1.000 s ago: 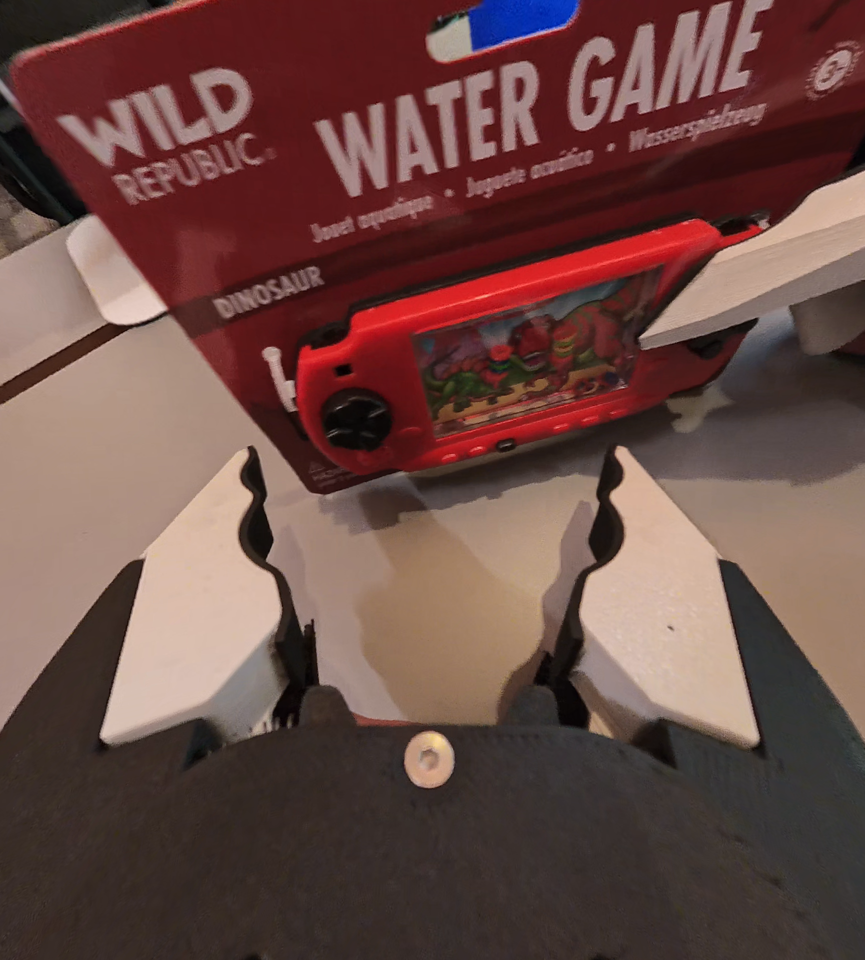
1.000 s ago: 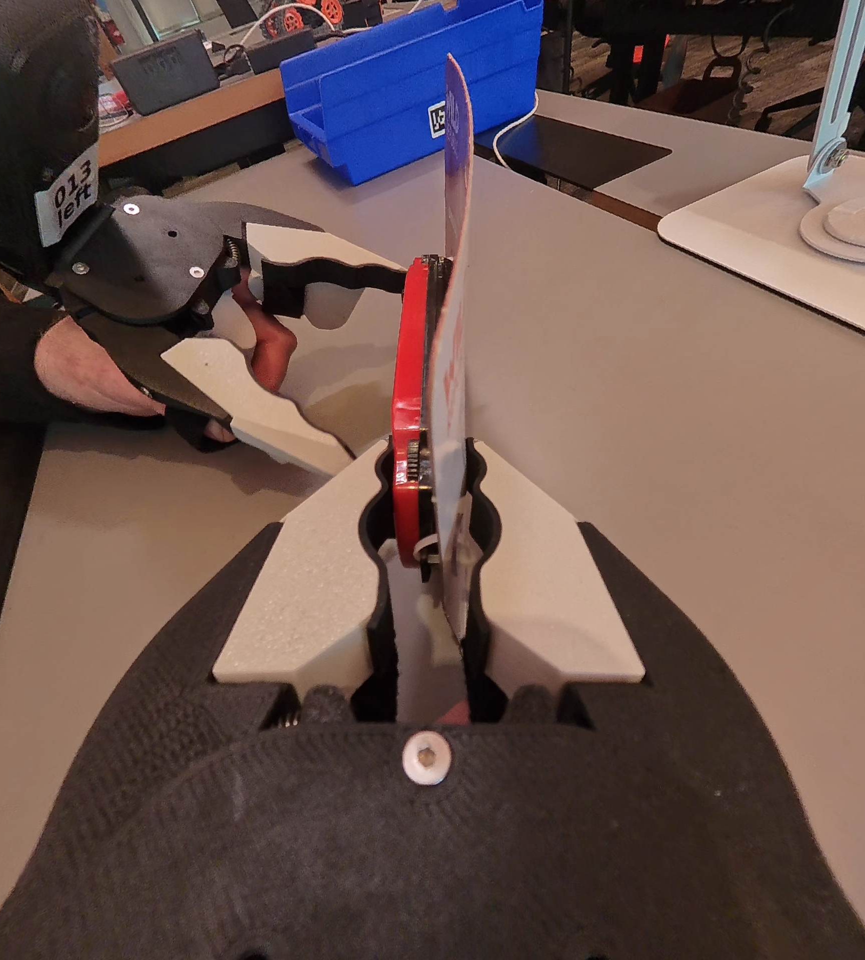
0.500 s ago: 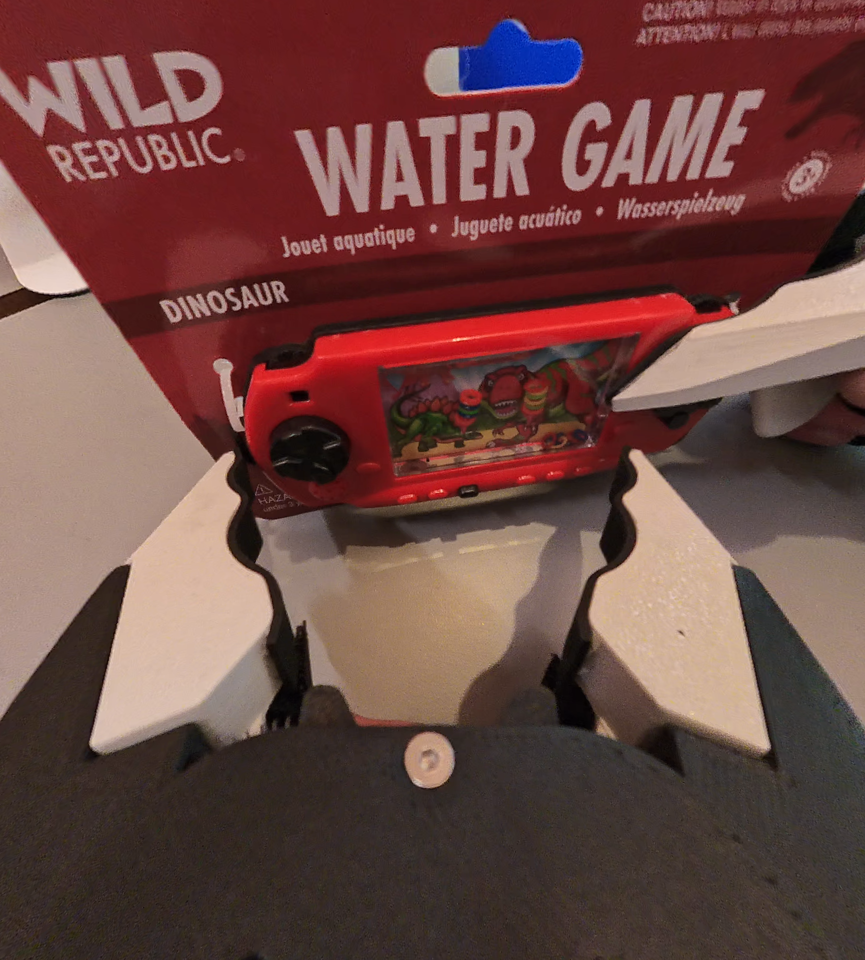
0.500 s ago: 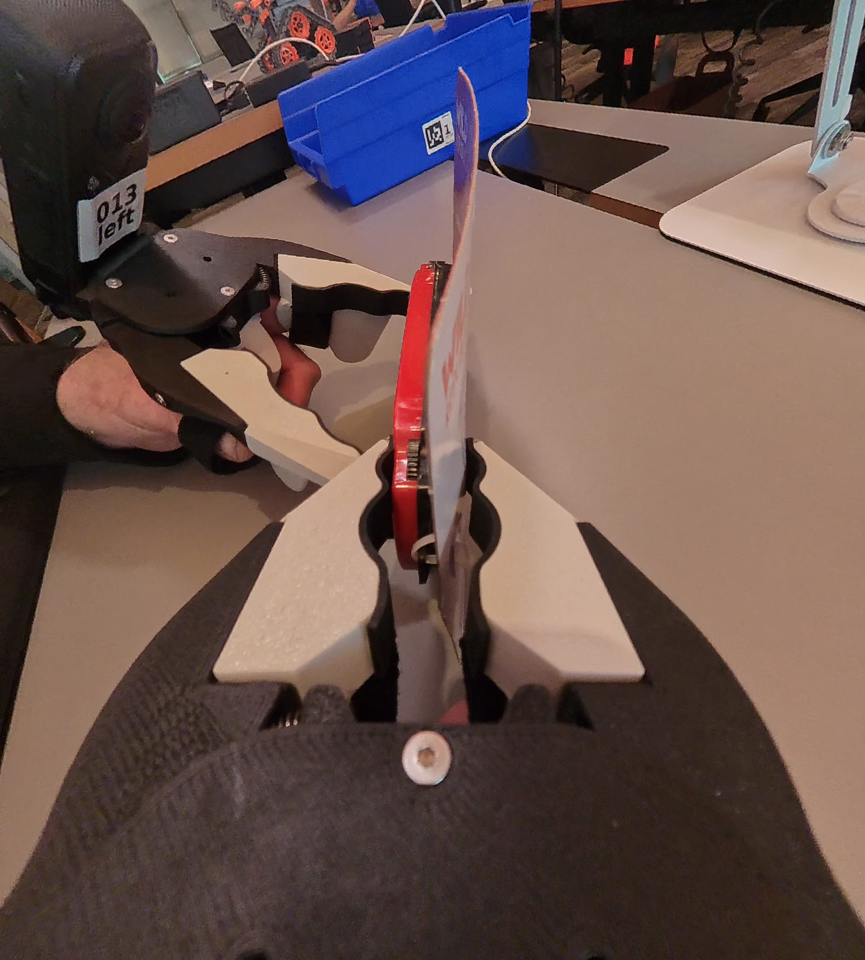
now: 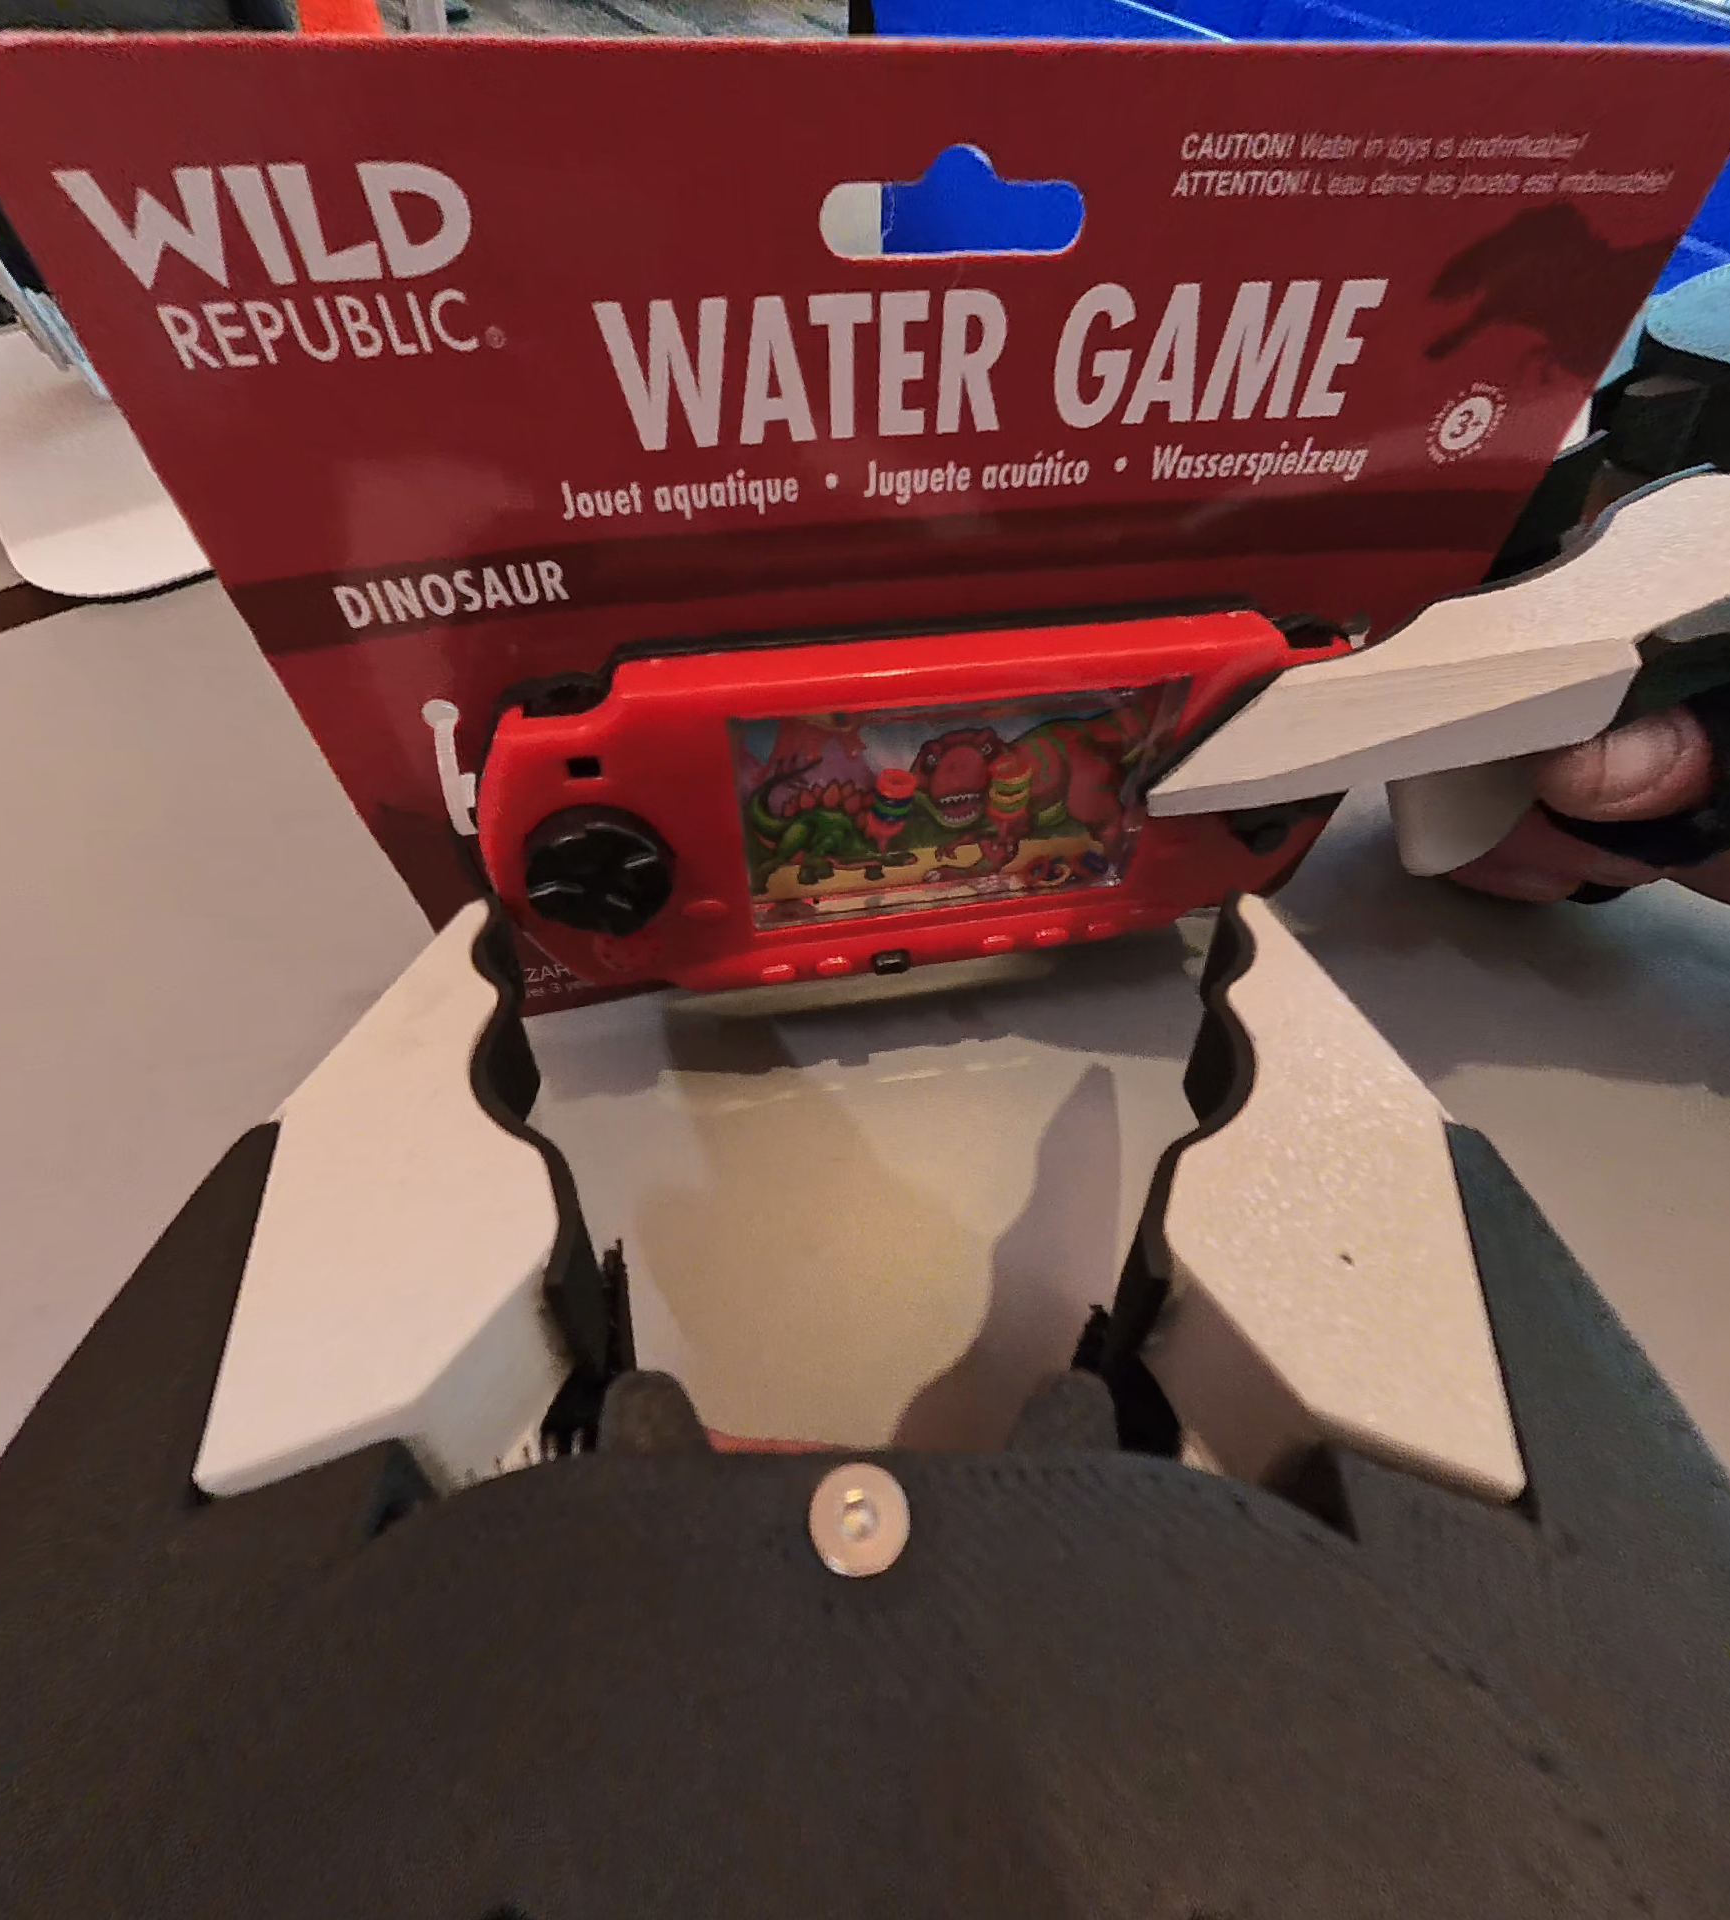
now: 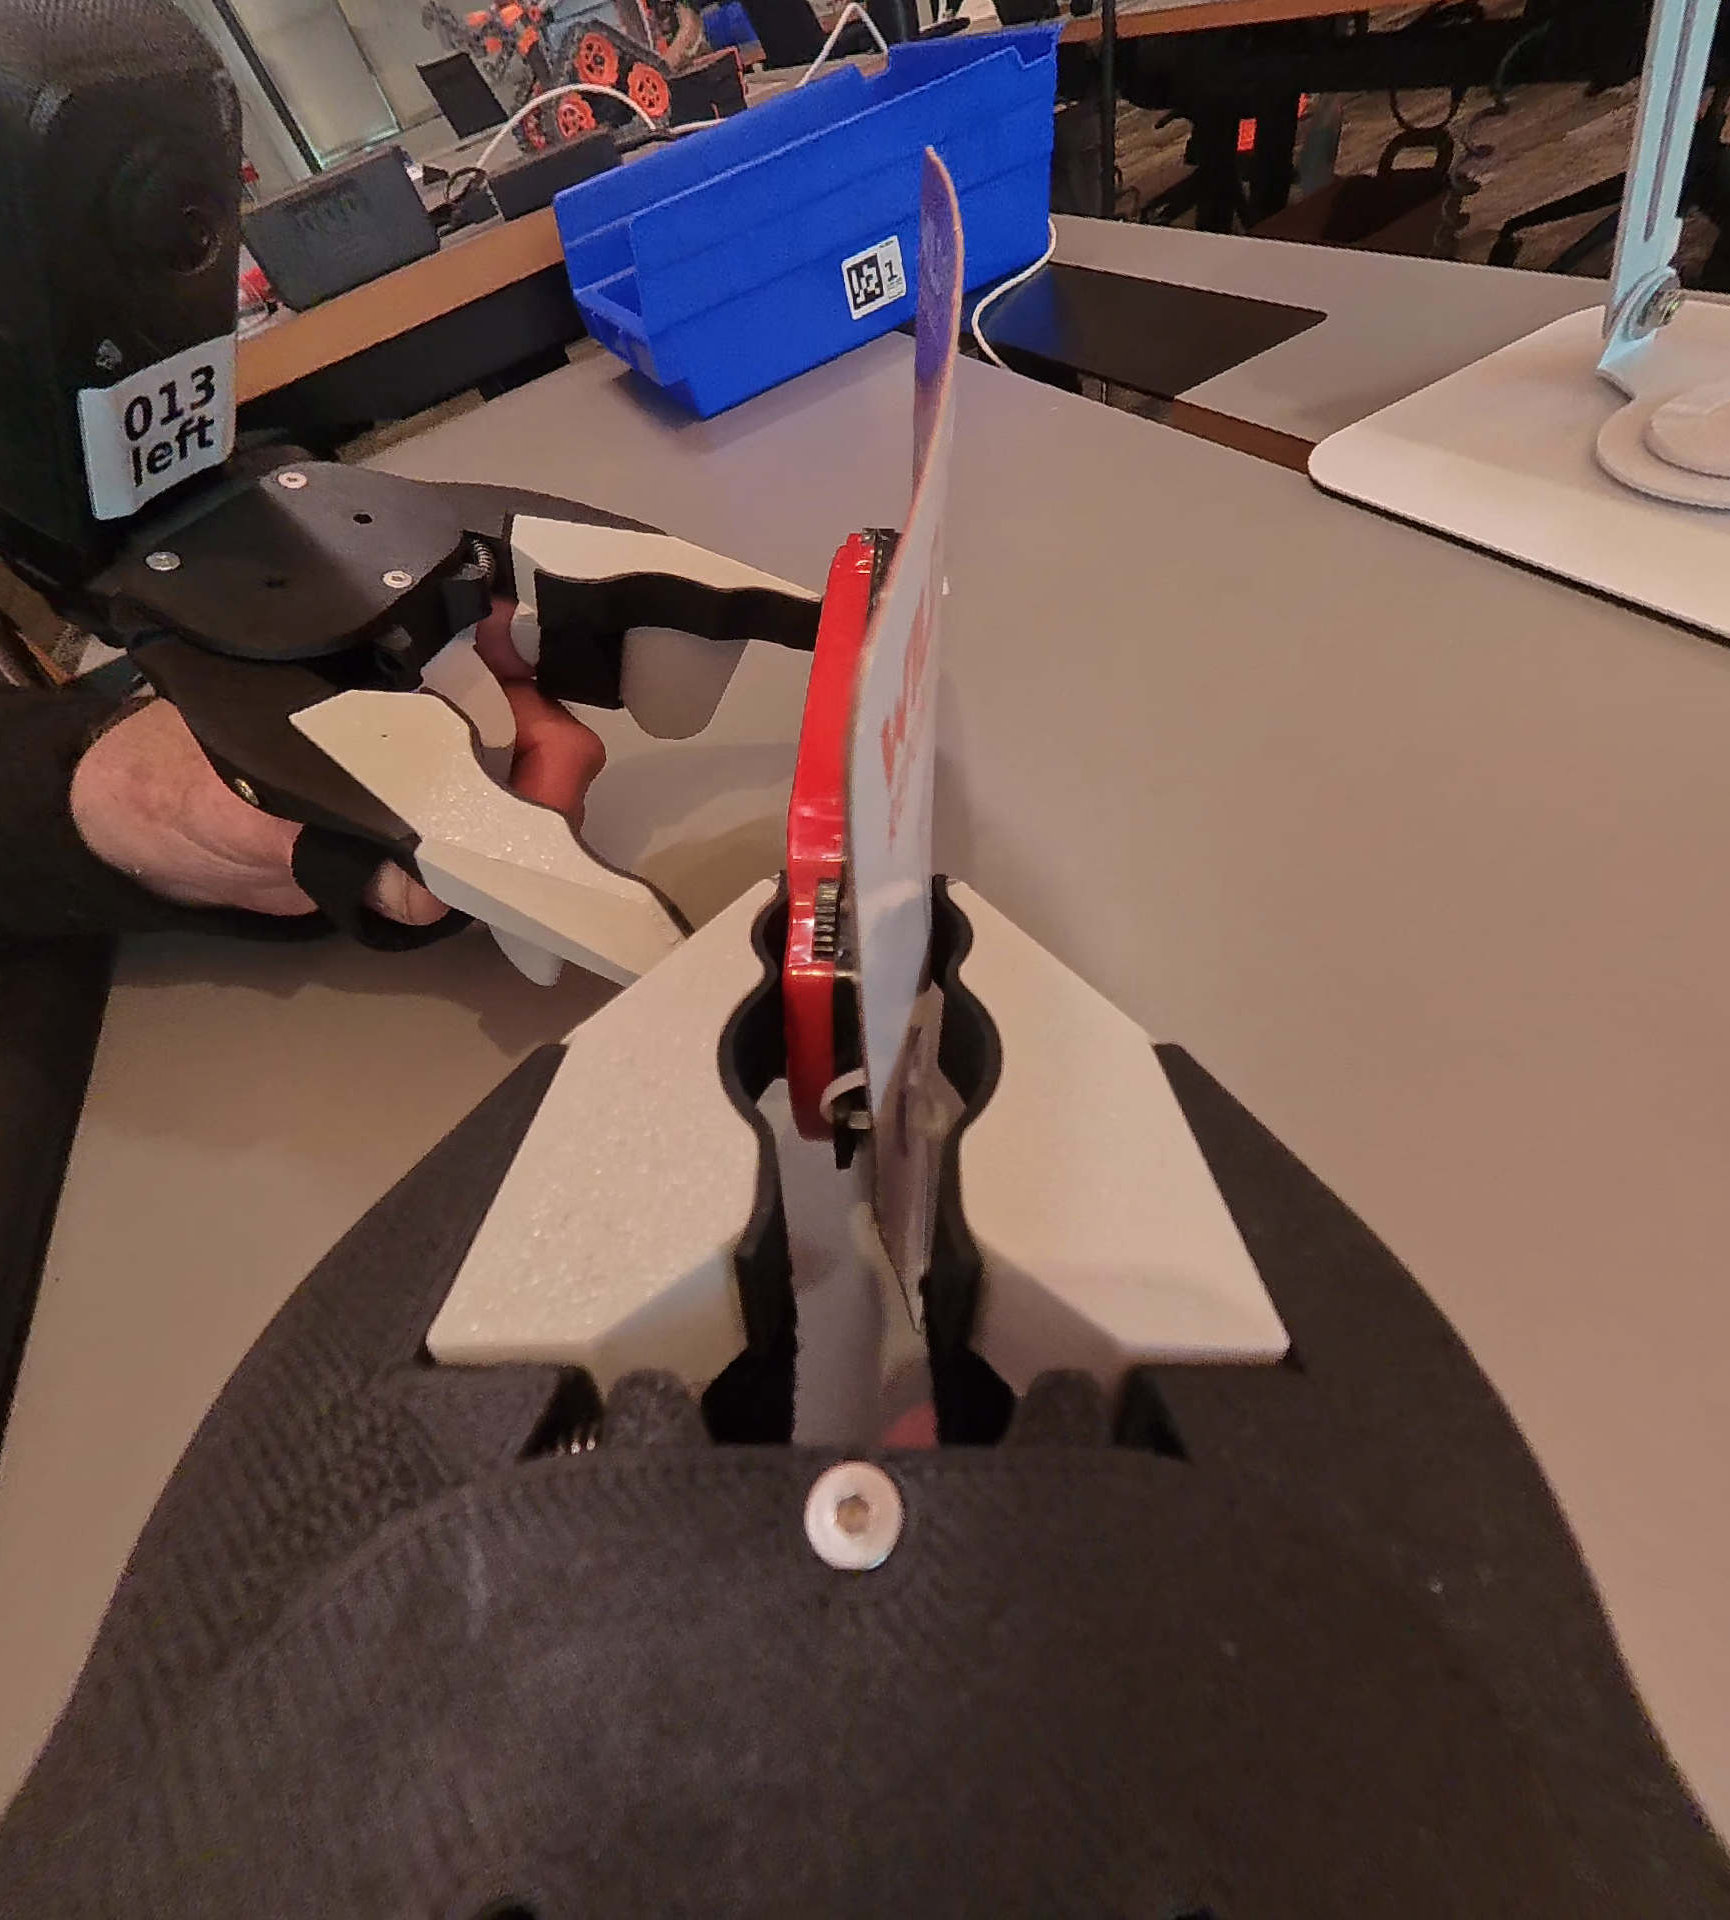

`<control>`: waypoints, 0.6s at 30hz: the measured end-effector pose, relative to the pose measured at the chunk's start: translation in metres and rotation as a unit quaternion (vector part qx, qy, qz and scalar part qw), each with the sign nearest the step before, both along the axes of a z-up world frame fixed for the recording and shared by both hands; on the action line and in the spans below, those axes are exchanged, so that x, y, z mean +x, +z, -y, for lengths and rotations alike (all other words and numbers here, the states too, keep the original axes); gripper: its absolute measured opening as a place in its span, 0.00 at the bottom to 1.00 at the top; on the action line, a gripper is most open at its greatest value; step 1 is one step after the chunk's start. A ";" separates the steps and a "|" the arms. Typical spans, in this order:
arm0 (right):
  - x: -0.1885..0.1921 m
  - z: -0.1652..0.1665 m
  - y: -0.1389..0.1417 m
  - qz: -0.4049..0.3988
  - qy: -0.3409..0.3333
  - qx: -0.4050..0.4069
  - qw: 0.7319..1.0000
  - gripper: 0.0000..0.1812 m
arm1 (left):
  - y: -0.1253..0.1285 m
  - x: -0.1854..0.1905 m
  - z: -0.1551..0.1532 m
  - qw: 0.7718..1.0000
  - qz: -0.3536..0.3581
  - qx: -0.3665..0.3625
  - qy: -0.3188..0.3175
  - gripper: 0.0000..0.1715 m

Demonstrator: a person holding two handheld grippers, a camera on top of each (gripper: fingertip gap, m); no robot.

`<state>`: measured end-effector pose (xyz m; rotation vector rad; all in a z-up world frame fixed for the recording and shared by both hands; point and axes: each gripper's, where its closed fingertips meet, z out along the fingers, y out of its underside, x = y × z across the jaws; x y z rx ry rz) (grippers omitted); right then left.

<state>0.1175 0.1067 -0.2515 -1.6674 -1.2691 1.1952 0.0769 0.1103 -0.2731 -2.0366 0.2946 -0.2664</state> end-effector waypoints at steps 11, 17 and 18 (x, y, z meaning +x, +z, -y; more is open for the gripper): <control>-0.002 0.001 0.001 0.008 -0.006 0.018 1.000 0.12 | 0.000 0.000 -0.003 1.000 -0.011 0.012 -0.004 0.76; -0.002 0.000 0.001 0.005 -0.009 0.014 1.000 0.12 | 0.005 0.001 0.004 1.000 -0.015 0.025 -0.009 0.74; -0.002 -0.001 0.001 0.006 -0.010 0.014 1.000 0.12 | 0.005 0.000 0.003 1.000 -0.014 0.025 -0.008 0.74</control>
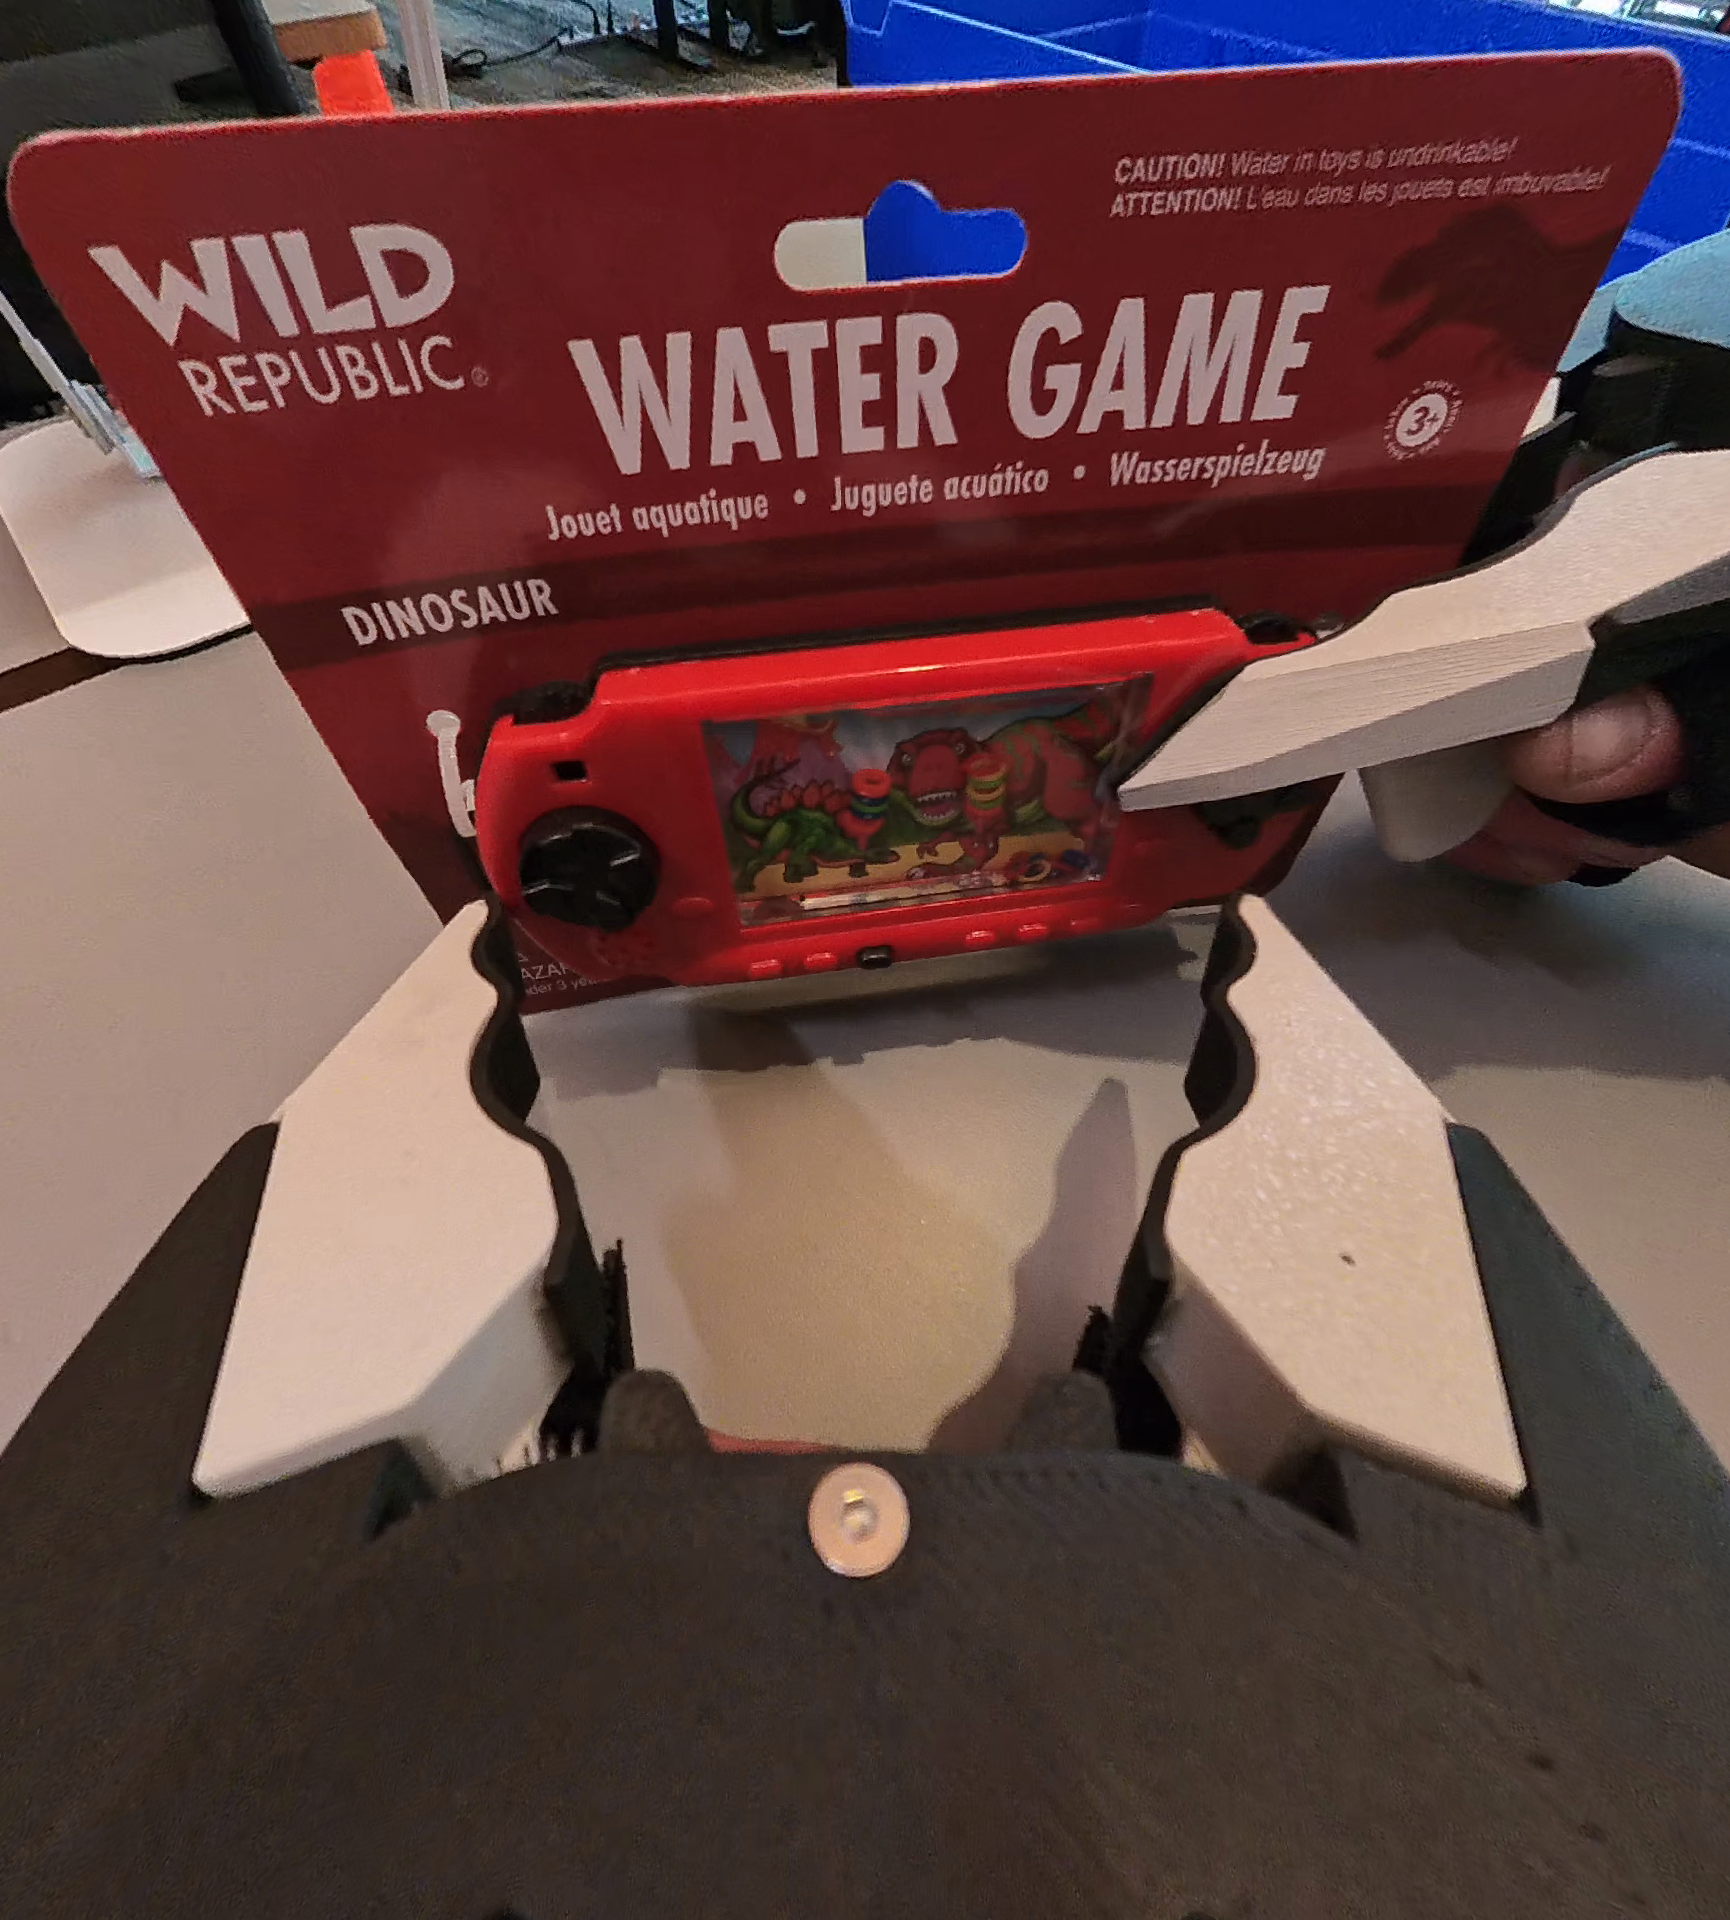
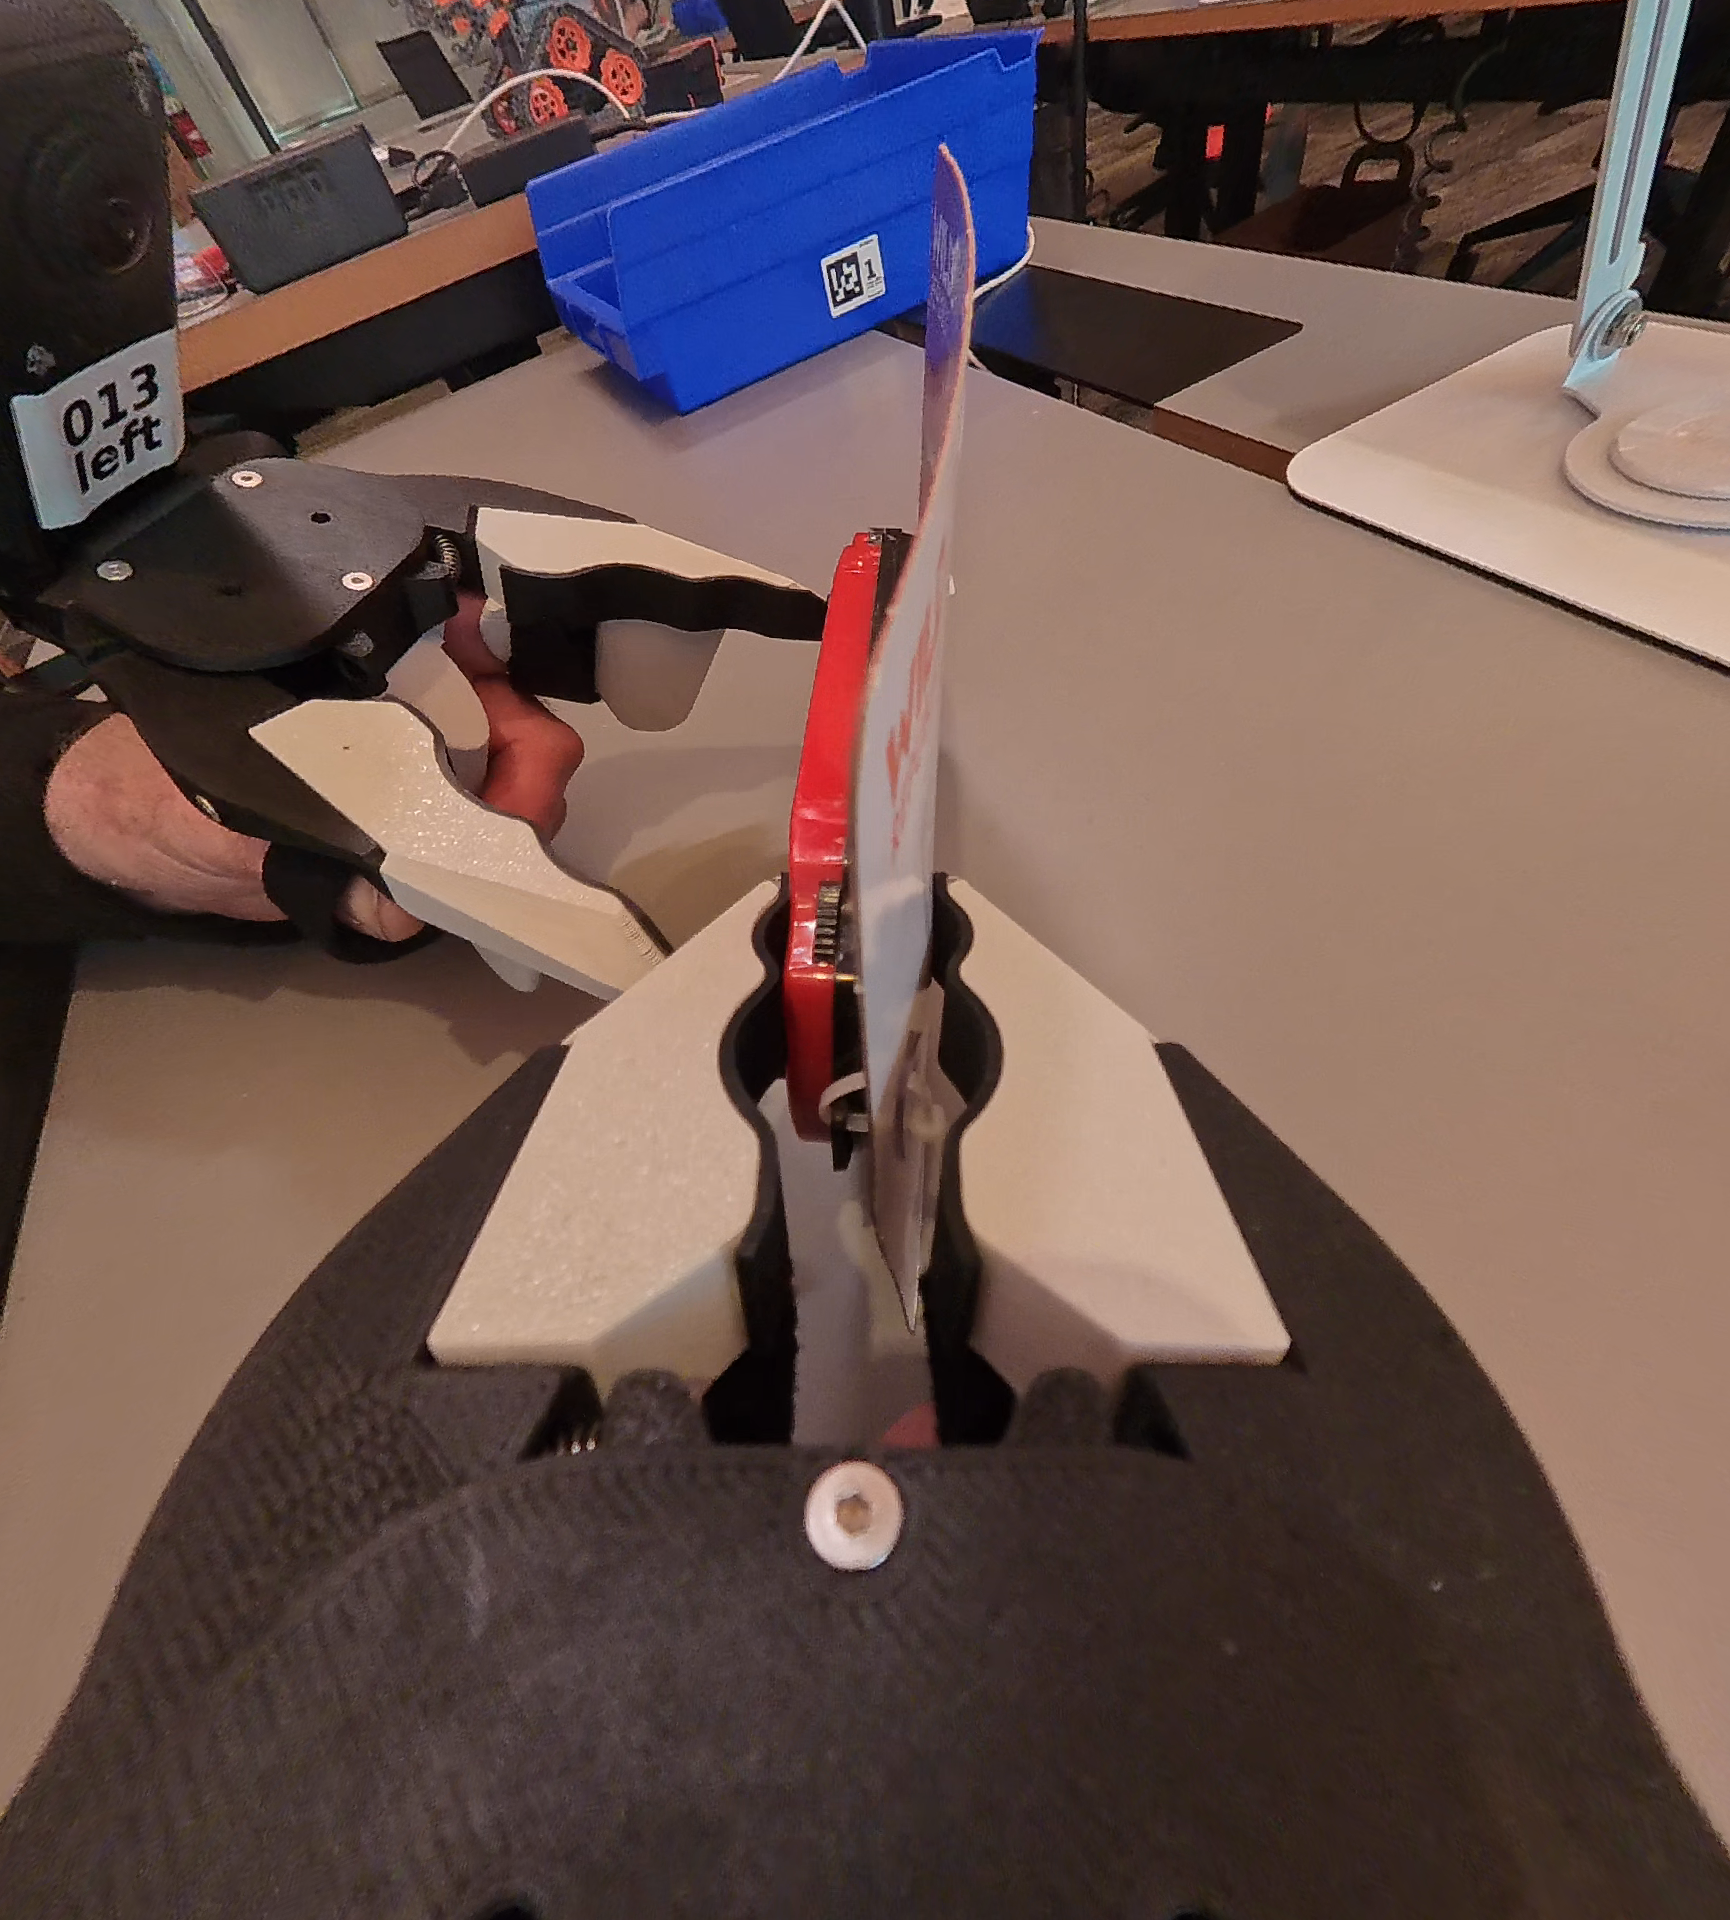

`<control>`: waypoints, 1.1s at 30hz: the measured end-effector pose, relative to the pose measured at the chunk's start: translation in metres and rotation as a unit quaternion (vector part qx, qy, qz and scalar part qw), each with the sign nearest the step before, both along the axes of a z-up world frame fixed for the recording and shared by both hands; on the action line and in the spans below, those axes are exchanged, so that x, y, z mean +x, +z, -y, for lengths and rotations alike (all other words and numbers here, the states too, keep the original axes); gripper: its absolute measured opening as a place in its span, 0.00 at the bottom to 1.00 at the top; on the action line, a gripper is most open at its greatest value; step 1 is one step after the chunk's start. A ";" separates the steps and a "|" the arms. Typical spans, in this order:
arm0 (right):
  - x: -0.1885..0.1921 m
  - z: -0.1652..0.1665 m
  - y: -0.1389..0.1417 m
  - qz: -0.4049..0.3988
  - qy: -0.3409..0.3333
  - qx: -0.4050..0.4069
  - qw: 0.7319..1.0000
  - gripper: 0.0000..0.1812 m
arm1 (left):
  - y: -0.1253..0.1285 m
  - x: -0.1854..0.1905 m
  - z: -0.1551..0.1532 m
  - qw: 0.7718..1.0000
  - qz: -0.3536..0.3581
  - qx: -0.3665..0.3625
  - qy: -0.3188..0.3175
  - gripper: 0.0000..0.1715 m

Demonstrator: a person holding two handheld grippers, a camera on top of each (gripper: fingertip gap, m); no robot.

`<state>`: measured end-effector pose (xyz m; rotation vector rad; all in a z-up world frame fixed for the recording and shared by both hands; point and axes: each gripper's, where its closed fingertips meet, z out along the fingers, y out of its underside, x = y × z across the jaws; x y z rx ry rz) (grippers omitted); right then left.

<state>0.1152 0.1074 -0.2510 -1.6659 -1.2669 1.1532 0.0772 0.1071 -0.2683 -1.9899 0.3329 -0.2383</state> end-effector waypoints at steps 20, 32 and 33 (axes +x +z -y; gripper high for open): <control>-0.002 0.001 -0.004 0.004 0.002 0.003 1.000 0.12 | 0.003 0.007 -0.004 1.000 -0.010 0.018 0.013 0.78; -0.003 0.003 -0.004 0.005 0.003 0.008 1.000 0.12 | 0.000 0.007 -0.011 0.999 -0.033 0.016 0.030 0.80; -0.003 0.003 -0.004 0.005 0.003 0.008 1.000 0.12 | 0.000 0.006 -0.011 0.999 -0.033 0.017 0.030 0.80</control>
